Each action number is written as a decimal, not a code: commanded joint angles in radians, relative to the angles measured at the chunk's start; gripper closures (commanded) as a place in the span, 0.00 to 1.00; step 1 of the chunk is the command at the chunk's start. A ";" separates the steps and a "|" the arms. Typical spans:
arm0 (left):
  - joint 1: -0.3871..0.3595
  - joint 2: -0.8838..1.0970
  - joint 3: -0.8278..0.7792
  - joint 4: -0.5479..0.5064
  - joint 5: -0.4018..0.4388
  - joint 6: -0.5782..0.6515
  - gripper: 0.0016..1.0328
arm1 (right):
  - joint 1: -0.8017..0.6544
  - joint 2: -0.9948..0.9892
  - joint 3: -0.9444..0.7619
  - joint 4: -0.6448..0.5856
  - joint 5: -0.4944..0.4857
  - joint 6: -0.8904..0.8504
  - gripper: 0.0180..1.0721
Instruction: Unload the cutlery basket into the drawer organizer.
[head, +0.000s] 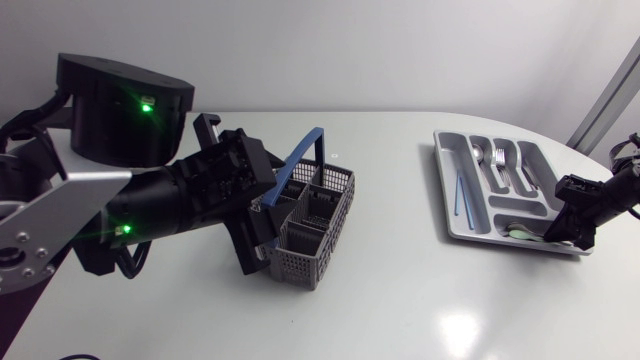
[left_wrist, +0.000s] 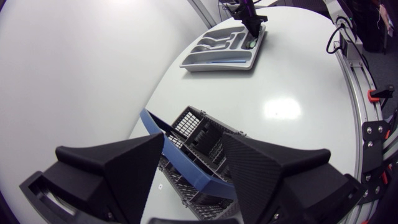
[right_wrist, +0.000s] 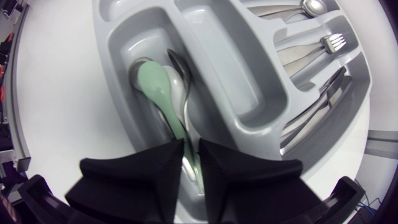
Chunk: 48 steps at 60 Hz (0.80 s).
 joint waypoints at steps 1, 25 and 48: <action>0.001 -0.020 -0.003 -0.004 0.006 -0.024 0.36 | 0.007 -0.075 -0.091 0.073 0.007 -0.014 0.04; 0.053 -0.103 -0.028 -0.036 0.055 -0.056 0.36 | 0.040 -0.440 -0.281 0.164 -0.069 0.012 0.04; 0.323 -0.133 -0.088 -0.142 0.310 -0.080 0.36 | 0.356 -0.618 -0.390 0.169 -0.183 0.392 0.04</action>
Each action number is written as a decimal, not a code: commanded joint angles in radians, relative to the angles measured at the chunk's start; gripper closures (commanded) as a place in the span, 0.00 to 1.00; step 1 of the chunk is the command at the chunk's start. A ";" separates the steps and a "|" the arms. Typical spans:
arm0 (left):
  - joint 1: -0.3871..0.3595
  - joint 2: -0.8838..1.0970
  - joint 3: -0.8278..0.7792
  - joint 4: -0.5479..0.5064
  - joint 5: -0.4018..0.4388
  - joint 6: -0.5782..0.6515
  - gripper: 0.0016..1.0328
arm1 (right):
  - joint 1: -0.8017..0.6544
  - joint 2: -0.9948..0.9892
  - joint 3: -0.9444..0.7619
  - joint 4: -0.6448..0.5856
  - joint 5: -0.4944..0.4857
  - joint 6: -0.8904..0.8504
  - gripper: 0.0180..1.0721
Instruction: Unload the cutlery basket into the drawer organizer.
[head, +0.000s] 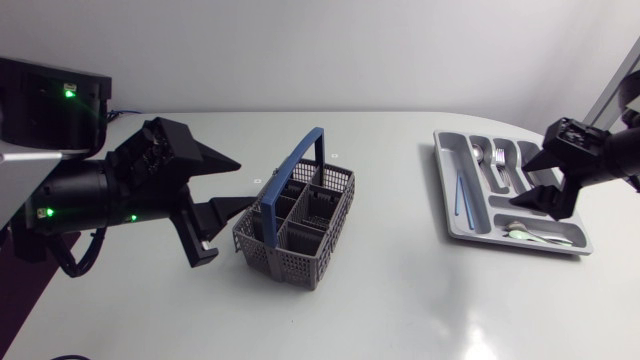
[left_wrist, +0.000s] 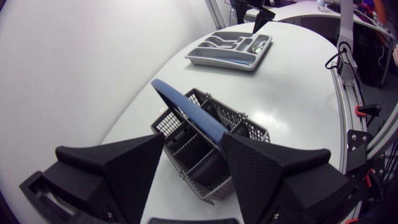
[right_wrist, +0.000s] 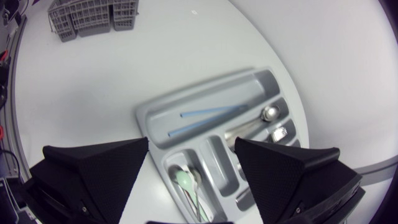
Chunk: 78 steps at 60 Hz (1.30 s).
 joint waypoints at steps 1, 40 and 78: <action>0.059 -0.008 -0.038 -0.024 0.044 -0.006 0.36 | 0.093 -0.015 -0.044 0.008 -0.023 0.140 0.04; 0.141 0.140 -0.218 -0.039 0.116 0.188 0.43 | 0.578 0.439 0.269 0.263 0.061 0.646 0.82; 0.187 0.438 -0.154 0.216 0.125 0.132 0.47 | 0.616 0.629 0.548 0.031 -0.142 0.663 0.86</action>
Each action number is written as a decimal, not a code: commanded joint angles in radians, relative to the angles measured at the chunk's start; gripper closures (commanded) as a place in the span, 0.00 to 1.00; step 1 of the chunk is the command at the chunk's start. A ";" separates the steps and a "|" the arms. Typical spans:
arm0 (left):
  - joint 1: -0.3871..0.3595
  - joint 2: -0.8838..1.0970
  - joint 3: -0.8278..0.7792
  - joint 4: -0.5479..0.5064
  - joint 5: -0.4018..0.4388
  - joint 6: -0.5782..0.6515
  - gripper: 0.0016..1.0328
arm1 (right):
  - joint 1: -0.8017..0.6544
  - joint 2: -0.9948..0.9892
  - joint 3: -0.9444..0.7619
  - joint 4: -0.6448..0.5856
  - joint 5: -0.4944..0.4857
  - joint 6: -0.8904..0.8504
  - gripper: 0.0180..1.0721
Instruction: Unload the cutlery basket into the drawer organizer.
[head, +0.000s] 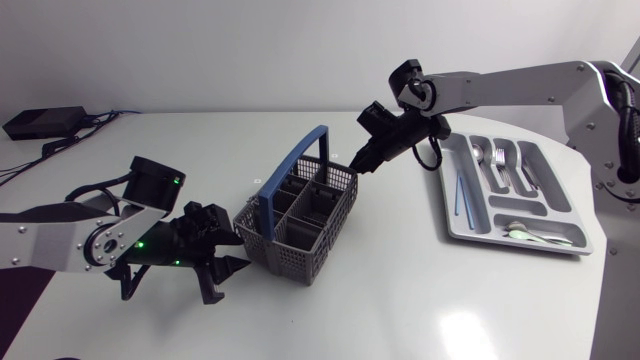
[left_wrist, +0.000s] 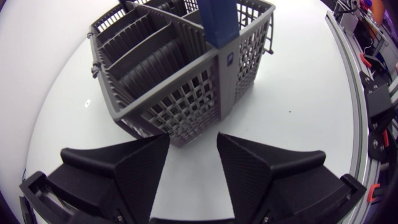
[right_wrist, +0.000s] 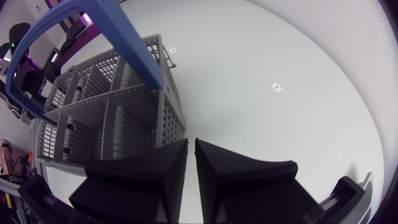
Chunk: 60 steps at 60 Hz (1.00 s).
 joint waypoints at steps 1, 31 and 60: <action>0.030 0.028 0.033 0.035 0.005 -0.021 0.47 | 0.022 -0.020 -0.038 -0.029 -0.014 -0.026 0.86; 0.130 0.142 0.168 0.096 0.015 -0.033 0.47 | 0.092 -0.323 -0.443 -0.014 -0.006 -0.042 0.87; 0.137 0.321 0.370 0.109 0.020 -0.073 0.47 | 0.103 -0.305 -0.409 0.032 0.015 0.029 0.87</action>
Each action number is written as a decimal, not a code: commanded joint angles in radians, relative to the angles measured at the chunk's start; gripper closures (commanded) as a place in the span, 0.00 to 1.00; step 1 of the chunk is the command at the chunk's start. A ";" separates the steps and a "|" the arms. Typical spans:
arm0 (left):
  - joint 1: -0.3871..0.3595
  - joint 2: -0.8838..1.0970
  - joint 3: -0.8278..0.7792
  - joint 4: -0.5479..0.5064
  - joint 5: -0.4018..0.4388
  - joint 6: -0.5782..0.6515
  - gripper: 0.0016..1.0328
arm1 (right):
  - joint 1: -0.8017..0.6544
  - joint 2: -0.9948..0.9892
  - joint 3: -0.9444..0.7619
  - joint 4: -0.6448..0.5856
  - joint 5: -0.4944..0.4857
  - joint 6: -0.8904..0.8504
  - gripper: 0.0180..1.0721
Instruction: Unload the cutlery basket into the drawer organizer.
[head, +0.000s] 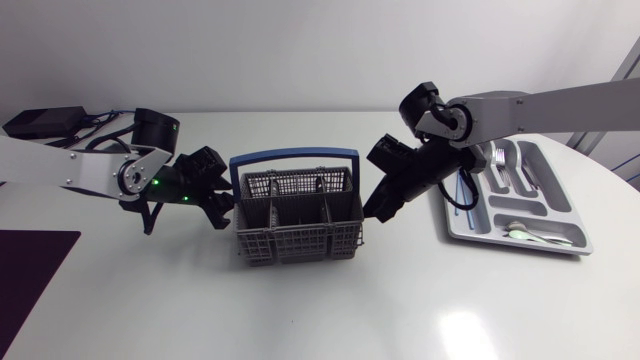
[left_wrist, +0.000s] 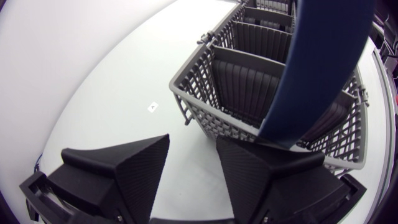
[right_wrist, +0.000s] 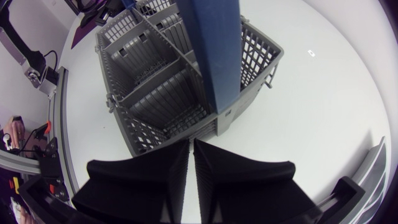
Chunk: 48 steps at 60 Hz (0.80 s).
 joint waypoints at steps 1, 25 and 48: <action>-0.014 0.038 0.053 0.022 0.039 -0.028 0.47 | 0.028 0.042 0.047 0.039 -0.020 0.037 0.87; -0.020 0.094 0.127 0.020 0.039 -0.039 0.47 | 0.018 0.119 0.149 0.045 0.011 0.070 0.87; -0.025 0.126 0.176 0.016 0.035 -0.053 0.47 | 0.024 0.122 0.152 0.052 0.020 0.085 0.87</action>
